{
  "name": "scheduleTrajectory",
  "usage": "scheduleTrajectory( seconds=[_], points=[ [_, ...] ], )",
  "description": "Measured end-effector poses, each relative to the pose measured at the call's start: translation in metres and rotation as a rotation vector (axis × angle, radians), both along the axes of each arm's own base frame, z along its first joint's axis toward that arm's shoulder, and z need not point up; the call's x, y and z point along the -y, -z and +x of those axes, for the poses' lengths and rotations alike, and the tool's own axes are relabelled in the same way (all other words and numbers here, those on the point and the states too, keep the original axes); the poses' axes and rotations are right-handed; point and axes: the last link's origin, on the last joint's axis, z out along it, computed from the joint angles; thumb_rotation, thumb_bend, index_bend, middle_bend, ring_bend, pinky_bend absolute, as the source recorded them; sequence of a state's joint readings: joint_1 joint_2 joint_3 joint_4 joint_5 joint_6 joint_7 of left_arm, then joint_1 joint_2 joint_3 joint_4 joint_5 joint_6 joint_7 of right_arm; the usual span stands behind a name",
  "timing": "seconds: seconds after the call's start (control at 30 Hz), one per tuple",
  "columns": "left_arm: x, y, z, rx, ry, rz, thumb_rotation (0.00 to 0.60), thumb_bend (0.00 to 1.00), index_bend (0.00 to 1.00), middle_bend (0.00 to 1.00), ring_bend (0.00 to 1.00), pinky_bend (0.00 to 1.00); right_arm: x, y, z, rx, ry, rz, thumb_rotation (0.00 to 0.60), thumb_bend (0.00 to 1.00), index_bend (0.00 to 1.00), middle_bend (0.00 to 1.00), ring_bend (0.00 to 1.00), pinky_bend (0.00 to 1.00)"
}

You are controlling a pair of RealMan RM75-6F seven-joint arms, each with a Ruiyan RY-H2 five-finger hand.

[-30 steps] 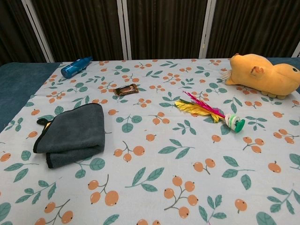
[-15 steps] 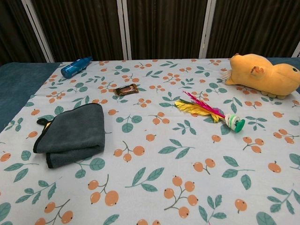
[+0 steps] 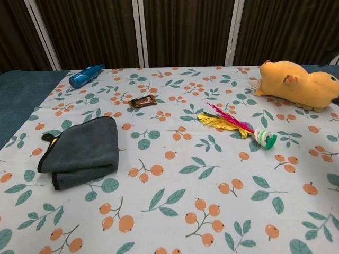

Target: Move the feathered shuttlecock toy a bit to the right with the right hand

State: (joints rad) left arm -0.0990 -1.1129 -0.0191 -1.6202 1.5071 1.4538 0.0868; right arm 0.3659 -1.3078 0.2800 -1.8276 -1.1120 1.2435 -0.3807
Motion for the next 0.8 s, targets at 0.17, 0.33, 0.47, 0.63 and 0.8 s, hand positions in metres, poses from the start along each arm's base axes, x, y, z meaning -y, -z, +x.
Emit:
scheduleTrajectory(
  seconds=[0.17, 0.33, 0.47, 0.63, 0.8],
  points=[
    [-0.001, -0.001, -0.002, 0.022, -0.013, -0.008, 0.600, 0.24, 0.00, 0.00, 0.00, 0.00, 0.030, 0.042, 0.039, 0.088, 0.038, 0.038, 0.600, 0.14, 0.34, 0.10, 0.00, 0.00],
    [-0.001, -0.001, -0.003, 0.044, -0.030, -0.025, 0.600, 0.24, 0.00, 0.00, 0.00, 0.00, 0.056, 0.078, 0.065, 0.109, 0.084, 0.052, 0.600, 0.15, 0.38, 0.13, 0.00, 0.00],
    [-0.001, -0.001, -0.004, 0.055, -0.039, -0.036, 0.600, 0.24, 0.00, 0.00, 0.00, 0.00, 0.074, 0.102, 0.081, 0.114, 0.109, 0.040, 0.600, 0.15, 0.40, 0.15, 0.00, 0.00],
    [-0.002, 0.001, -0.003, 0.061, -0.049, -0.048, 0.600, 0.24, 0.00, 0.00, 0.00, 0.00, 0.088, 0.121, 0.094, 0.114, 0.128, 0.023, 0.600, 0.15, 0.40, 0.16, 0.00, 0.00],
    [-0.002, 0.003, -0.002, 0.065, -0.056, -0.054, 0.600, 0.24, 0.00, 0.00, 0.00, 0.00, 0.101, 0.136, 0.094, 0.109, 0.166, 0.002, 0.600, 0.16, 0.43, 0.19, 0.00, 0.00]
  ],
)
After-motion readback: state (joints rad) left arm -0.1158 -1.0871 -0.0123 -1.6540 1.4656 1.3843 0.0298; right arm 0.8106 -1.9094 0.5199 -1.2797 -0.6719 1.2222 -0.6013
